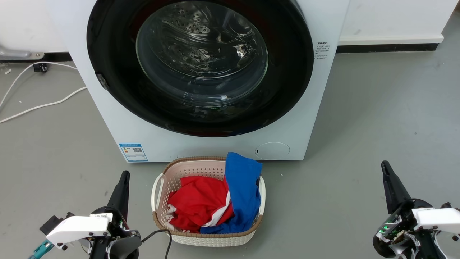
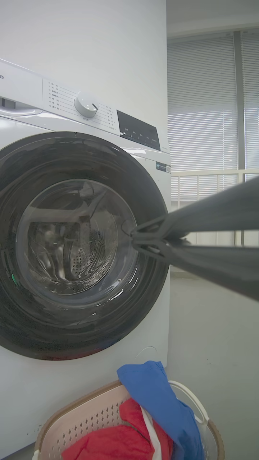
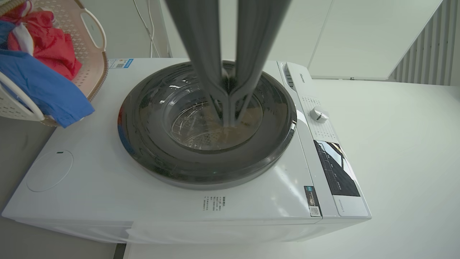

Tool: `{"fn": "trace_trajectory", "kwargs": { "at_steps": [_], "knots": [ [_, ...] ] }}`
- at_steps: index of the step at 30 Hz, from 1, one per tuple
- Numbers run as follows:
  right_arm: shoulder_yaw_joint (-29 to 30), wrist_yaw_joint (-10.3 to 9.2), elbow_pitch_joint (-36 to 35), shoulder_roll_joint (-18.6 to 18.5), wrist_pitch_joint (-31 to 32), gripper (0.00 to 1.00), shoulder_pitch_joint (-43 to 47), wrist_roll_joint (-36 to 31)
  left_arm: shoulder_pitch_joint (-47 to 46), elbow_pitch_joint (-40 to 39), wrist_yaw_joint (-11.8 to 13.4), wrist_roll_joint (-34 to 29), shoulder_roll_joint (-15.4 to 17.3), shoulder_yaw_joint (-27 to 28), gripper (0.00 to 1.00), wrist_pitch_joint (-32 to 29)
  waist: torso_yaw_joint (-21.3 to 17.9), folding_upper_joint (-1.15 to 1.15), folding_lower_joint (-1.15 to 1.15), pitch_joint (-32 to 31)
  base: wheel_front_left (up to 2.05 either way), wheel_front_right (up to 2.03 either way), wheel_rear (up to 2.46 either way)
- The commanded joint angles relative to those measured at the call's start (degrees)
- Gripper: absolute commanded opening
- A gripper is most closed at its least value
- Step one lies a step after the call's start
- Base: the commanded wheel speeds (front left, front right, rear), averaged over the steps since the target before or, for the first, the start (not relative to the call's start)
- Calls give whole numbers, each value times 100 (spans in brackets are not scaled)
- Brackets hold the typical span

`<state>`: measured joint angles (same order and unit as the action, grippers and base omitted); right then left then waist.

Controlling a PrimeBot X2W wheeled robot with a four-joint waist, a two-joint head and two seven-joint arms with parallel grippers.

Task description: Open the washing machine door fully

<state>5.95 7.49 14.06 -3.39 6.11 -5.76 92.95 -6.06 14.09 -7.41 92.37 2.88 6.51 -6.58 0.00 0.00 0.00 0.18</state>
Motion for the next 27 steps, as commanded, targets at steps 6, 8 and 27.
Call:
{"fn": "trace_trajectory", "kwargs": {
  "at_steps": [6, 8, 27],
  "knots": [
    [12, 0, 7, 22, 19, 0, -91, -22, -42, 3, -23, 9, -4, 14, 0, -13, 0, 0, 0, 0, 0, 0, 0],
    [13, 0, 7, 23, 21, 0, -91, -24, -42, 3, -23, 10, -4, 14, 0, -13, 0, 0, 0, 0, 0, 0, 0],
    [26, 0, 8, 30, 30, 0, -88, -37, -42, 3, -23, 10, -4, 13, 0, -12, 0, 0, 0, 0, 0, 0, 0]
  ]
}}
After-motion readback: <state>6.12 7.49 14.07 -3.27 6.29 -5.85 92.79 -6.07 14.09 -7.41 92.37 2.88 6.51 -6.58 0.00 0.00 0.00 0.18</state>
